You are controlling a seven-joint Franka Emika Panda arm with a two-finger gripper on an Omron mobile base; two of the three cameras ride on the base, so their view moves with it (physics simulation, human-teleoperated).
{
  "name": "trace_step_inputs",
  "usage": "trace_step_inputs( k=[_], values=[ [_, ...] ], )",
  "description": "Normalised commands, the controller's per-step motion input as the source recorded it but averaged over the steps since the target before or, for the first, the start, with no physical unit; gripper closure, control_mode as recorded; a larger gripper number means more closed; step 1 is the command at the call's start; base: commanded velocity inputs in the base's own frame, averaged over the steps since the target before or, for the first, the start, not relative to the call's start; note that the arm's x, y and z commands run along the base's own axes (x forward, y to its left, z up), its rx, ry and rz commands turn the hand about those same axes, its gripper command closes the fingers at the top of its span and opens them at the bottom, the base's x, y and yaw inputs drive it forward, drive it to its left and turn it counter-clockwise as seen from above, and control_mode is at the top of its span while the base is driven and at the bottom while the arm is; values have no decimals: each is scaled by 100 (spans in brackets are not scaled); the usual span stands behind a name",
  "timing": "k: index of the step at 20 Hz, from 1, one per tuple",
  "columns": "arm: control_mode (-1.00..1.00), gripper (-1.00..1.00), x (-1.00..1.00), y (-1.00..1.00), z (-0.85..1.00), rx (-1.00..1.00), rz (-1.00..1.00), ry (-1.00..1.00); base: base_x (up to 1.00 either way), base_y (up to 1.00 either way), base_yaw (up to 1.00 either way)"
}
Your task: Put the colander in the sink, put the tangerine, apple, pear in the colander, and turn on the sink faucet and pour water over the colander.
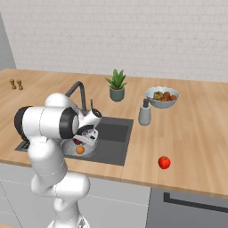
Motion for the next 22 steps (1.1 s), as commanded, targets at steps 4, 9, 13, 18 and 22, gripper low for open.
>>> trace_step_inputs(
  k=[4, 9, 13, 18, 22],
  values=[
    [-100, 100, 26, 26, -49, 0, 0, 3, 0, 0, 0],
    [-100, 100, 28, 24, -33, 0, 0, 5, 0, 0, 0],
    [-100, 100, 19, 16, -27, 0, 0, 5, 0, 0, 0],
    [-100, 100, 8, 7, -23, 0, 0, 2, 0, 0, 0],
    [-100, -100, -23, 21, -1, 0, 0, 0, 0, 0, 0]
  ],
)
